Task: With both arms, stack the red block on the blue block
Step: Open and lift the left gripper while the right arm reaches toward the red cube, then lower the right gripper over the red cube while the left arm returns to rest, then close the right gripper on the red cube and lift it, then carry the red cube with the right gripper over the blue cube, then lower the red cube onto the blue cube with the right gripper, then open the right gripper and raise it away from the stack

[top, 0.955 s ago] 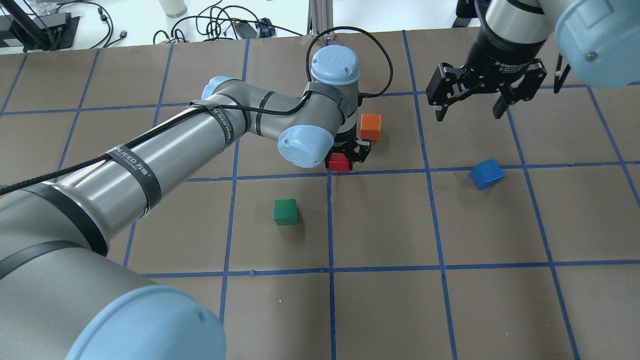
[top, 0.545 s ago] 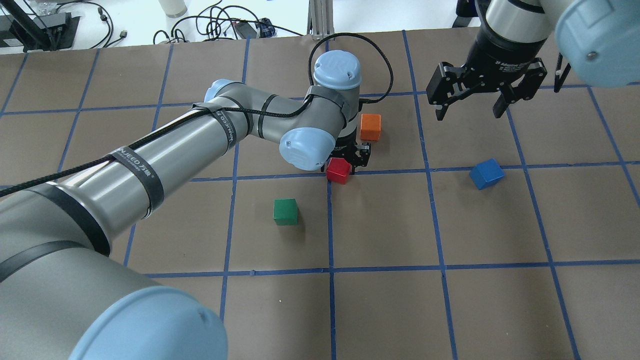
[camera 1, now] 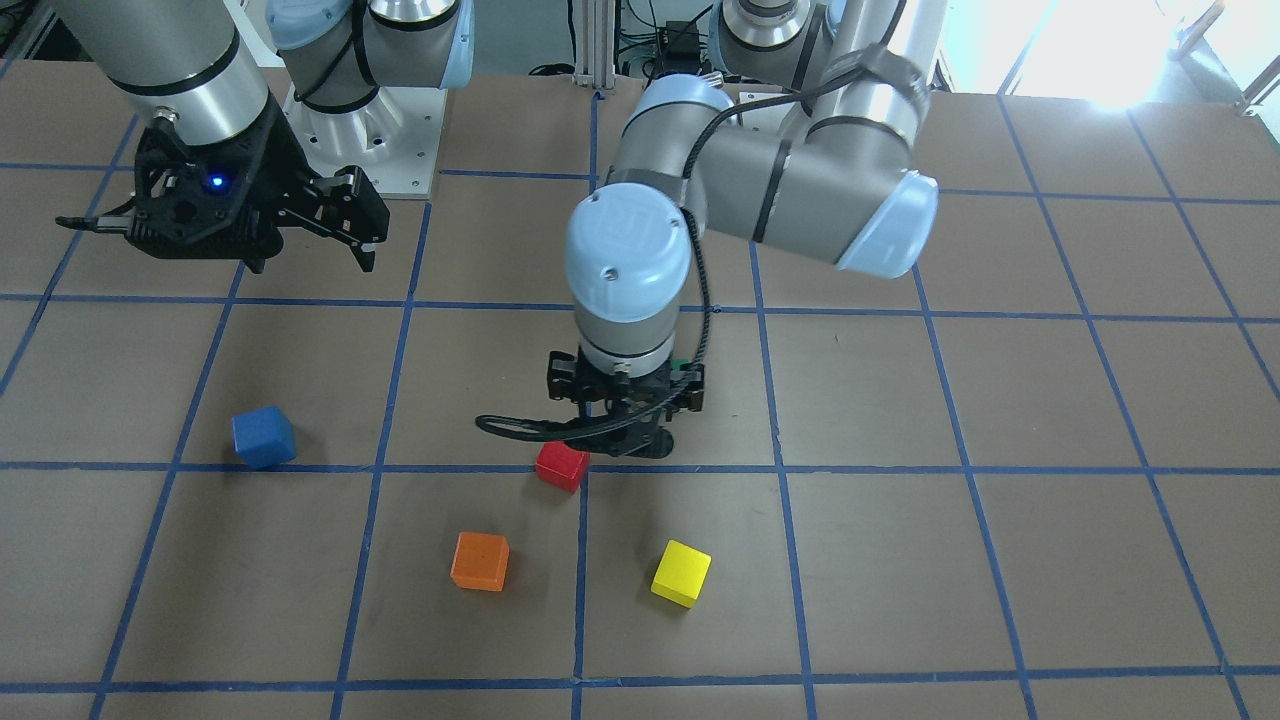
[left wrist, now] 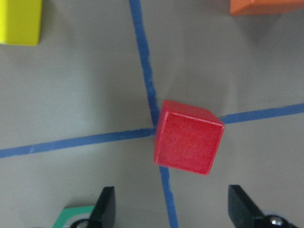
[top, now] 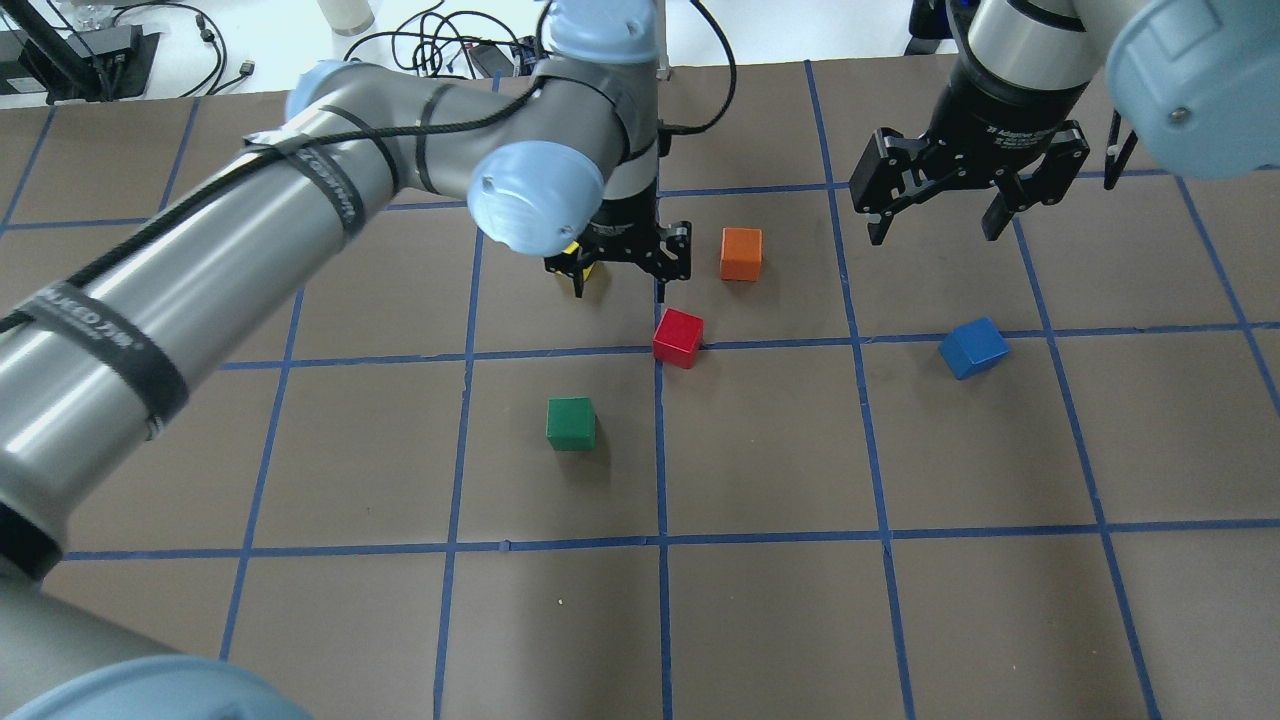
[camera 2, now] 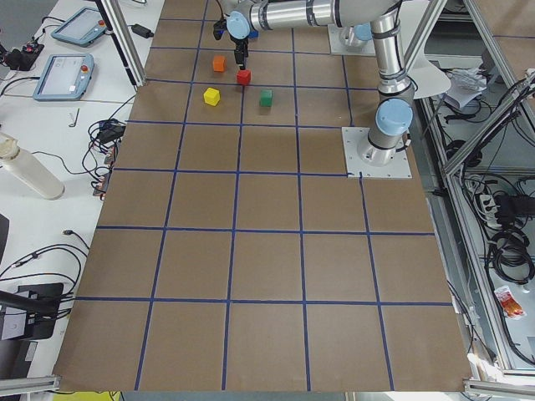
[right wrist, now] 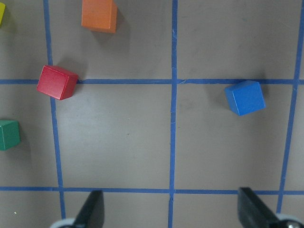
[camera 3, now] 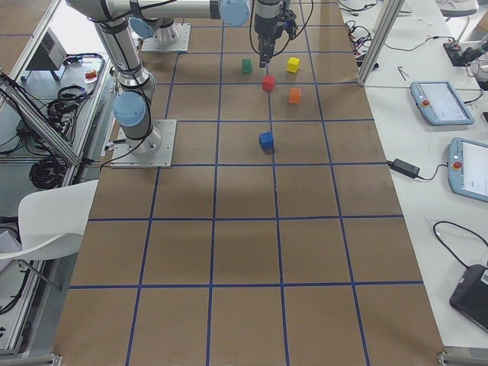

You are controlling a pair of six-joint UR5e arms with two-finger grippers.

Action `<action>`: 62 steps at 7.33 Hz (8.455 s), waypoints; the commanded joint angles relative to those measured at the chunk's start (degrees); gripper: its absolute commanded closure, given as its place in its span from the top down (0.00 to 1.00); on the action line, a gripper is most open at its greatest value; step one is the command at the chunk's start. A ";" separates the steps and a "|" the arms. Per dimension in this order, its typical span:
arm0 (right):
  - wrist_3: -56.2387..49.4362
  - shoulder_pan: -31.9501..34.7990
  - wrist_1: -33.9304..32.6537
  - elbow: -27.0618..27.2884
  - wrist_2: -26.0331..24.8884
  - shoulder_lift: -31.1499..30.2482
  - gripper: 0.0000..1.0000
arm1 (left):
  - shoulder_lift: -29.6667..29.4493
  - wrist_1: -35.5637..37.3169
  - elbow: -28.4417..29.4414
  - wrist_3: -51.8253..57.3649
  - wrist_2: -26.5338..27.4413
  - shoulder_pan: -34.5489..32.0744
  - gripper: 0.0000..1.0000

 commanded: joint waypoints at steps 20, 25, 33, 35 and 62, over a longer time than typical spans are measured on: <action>30.39 17.84 -28.97 1.47 2.38 29.97 0.24 | 22.53 -9.39 -12.80 13.71 0.01 14.93 1.00; 27.16 15.48 -24.08 1.38 -1.65 22.72 0.00 | 22.35 -9.39 -12.80 13.71 -0.07 14.93 1.00; -24.15 -10.90 -15.42 10.16 -7.17 9.66 0.00 | 21.12 -7.19 -13.33 13.27 0.01 14.84 1.00; -33.04 -11.16 -19.19 13.67 -9.40 10.01 0.00 | 21.21 -7.10 -13.24 13.28 0.01 14.84 1.00; -20.62 -4.98 -13.67 3.42 -6.14 9.05 1.00 | 20.95 -7.10 -13.24 13.19 0.01 14.84 1.00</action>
